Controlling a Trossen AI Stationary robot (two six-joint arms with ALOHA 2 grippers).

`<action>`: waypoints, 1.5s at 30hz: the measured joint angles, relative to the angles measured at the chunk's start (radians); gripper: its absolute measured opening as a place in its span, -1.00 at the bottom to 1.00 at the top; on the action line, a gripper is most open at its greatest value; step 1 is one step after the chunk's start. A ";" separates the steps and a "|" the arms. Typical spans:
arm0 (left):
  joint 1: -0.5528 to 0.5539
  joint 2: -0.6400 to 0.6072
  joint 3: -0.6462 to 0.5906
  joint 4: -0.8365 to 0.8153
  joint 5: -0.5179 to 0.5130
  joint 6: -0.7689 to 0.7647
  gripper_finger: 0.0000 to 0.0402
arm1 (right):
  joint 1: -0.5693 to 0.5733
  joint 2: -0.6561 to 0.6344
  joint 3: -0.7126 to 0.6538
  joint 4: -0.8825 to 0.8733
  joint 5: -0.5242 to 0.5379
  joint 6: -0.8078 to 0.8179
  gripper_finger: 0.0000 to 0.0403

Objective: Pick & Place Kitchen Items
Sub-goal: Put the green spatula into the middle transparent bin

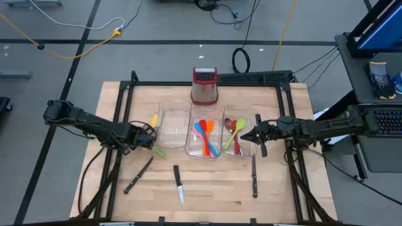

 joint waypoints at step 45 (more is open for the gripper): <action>-0.094 -0.050 0.001 -0.107 -0.177 0.011 -0.93 | 0.000 -0.001 0.000 0.049 0.005 0.059 -1.00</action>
